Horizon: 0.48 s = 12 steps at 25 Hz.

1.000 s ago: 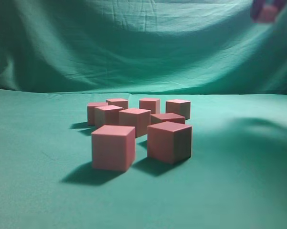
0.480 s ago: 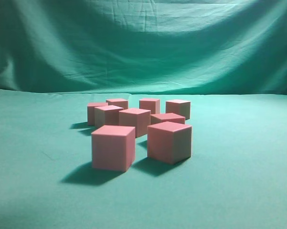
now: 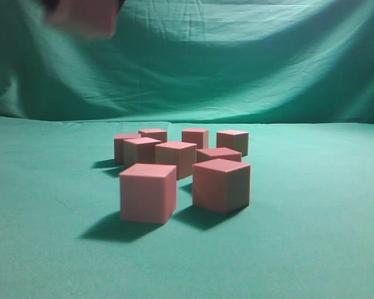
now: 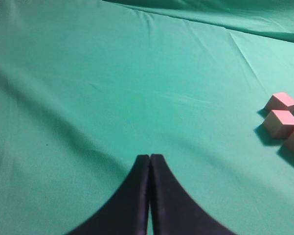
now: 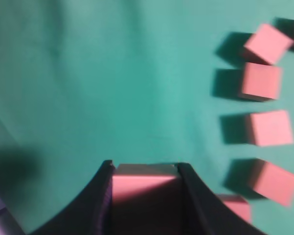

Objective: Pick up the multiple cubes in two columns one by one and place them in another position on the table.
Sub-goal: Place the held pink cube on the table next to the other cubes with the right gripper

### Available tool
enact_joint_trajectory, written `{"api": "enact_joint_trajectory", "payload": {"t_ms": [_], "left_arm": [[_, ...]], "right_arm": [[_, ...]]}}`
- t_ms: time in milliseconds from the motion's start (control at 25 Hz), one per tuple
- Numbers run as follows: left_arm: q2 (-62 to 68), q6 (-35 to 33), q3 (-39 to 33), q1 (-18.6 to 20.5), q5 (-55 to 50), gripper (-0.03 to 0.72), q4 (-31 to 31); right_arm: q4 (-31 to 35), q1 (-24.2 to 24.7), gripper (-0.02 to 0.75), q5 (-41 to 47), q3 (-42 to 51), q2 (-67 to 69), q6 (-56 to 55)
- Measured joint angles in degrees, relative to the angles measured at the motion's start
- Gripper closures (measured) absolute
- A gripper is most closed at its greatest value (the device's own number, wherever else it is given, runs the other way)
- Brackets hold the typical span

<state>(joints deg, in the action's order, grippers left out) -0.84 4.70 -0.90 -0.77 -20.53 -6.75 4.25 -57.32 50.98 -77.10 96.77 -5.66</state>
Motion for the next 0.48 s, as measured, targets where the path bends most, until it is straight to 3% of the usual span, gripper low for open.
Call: {"api": "enact_joint_trajectory", "payload": {"t_ms": [480], "left_arm": [[0.0, 0.0, 0.0, 0.0, 0.0, 0.688, 0.0]], "right_arm": [[-2.8, -1.4, 0.482, -10.1, 0.0, 12.0, -4.1]]}}
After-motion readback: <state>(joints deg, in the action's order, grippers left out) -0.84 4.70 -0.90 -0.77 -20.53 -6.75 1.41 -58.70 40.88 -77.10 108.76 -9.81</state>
